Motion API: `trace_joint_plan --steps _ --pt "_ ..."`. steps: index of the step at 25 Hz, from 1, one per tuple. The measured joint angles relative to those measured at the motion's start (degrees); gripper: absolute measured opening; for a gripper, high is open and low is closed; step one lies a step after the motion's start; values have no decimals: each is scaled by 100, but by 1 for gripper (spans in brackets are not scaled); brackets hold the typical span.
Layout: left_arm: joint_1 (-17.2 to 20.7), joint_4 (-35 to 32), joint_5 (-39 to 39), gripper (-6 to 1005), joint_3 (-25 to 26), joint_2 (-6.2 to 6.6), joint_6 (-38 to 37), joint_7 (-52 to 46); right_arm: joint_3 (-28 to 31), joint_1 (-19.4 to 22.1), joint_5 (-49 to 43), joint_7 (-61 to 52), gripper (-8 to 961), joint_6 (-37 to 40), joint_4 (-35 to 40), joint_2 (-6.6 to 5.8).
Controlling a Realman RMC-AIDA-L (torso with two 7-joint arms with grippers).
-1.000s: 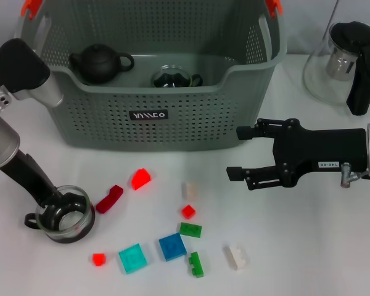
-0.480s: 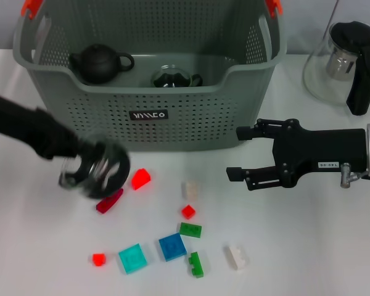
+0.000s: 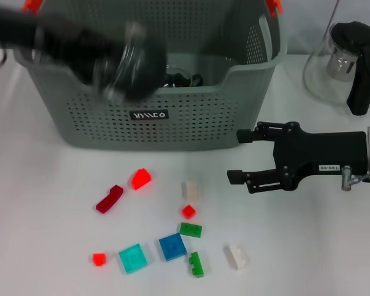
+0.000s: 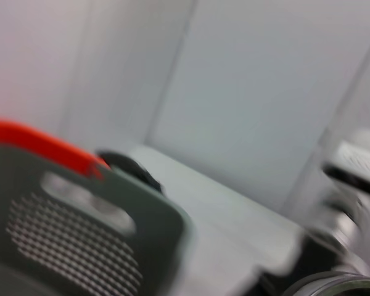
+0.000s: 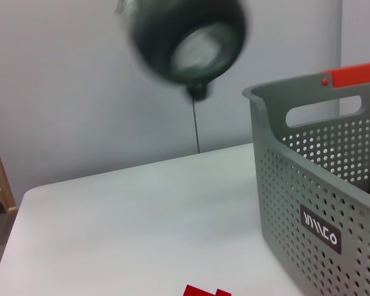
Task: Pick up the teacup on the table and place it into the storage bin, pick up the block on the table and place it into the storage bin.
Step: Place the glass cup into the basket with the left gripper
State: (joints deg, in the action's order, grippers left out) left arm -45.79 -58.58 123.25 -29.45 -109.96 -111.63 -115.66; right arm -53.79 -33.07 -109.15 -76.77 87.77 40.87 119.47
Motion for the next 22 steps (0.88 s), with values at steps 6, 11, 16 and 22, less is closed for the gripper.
trace_joint_plan --steps 6,11,16,22 --pt "-579 -258 186 62 -560 121 1060 -755 0 11 -2 -13 911 18 -1 0" --pt "-1080 -161 1048 66 -1472 287 2085 -1404 -7 19 -1 -13 911 22 -1 6" --pt "-1607 309 2220 69 -2075 111 3015 -1600 -9 21 -1 -13 911 29 2 6" --pt "-1996 1024 3455 74 -2790 -302 4123 -1659 -9 18 -1 -13 911 39 10 6"
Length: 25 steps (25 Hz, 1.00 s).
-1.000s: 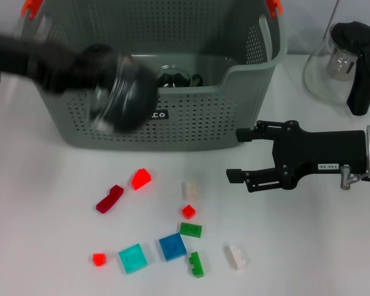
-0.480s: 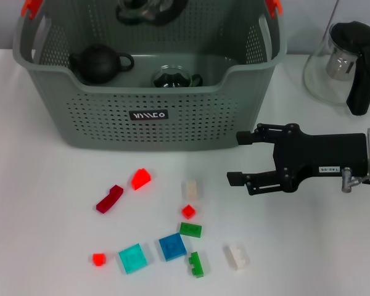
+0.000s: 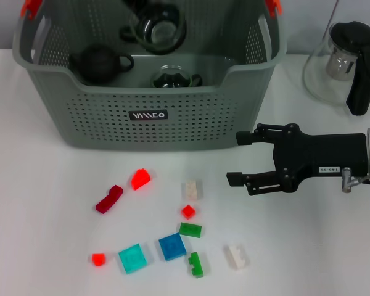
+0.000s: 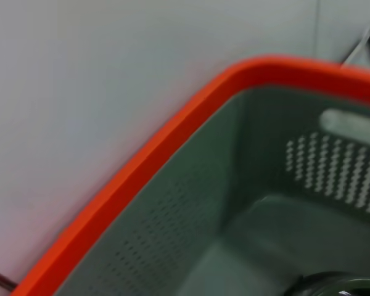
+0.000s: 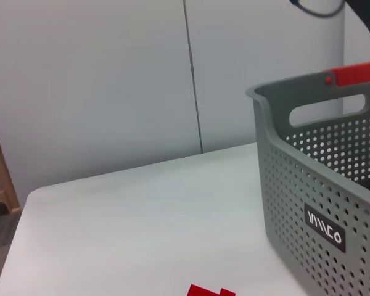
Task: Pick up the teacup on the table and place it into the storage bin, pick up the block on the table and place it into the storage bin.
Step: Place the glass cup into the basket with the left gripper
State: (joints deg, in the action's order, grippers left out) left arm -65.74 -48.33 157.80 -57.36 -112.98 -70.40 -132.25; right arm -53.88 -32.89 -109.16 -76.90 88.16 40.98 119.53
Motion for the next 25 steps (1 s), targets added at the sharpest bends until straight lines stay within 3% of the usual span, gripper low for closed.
trace_joint_plan --steps 2,5,6,11,19,25 --pt "-124 187 389 75 -122 -147 302 -64 0 -8 0 0 911 0 5 0" --pt "-165 253 497 77 -218 -196 407 -90 0 -14 0 0 910 1 5 0" --pt "-214 408 565 78 -701 -248 566 -200 0 -15 0 0 910 0 5 -2" --pt "-271 596 579 81 -1238 -255 720 -284 26 -10 0 2 910 -3 5 -9" --pt "-131 845 585 87 -2065 -372 1355 -295 6 -13 0 14 910 -46 0 -9" --pt "-158 1060 589 91 -2267 -377 1491 -304 4 -8 0 23 910 -54 -6 -9"
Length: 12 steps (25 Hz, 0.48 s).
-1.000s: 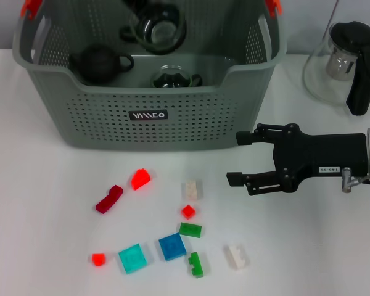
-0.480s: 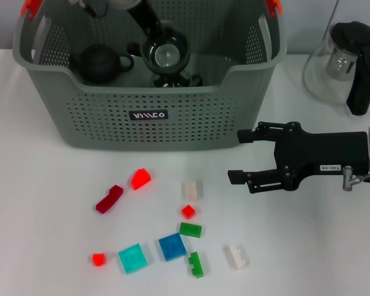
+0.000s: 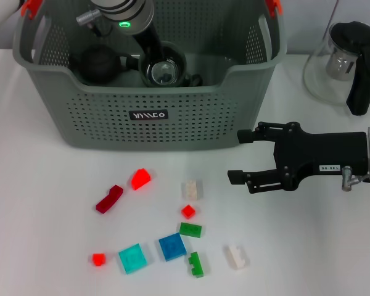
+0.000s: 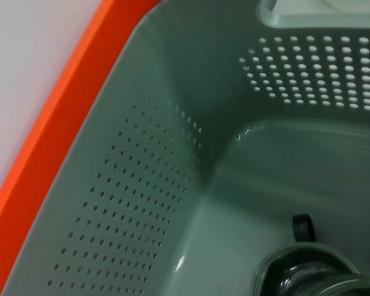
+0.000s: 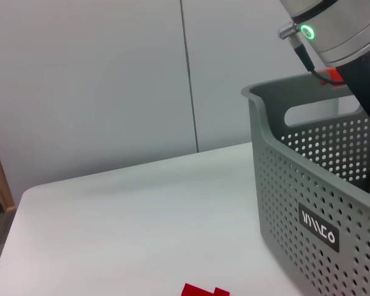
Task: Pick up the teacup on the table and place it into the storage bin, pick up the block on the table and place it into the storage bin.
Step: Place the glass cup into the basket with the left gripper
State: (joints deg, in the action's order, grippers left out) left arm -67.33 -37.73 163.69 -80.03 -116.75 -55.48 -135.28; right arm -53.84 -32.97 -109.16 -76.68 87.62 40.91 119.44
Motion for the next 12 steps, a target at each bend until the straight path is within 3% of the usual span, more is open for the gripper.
trace_joint_plan --steps 12 --pt "33 225 5 99 -504 -40 208 -2 -3 27 0 4 911 -4 -6 0"
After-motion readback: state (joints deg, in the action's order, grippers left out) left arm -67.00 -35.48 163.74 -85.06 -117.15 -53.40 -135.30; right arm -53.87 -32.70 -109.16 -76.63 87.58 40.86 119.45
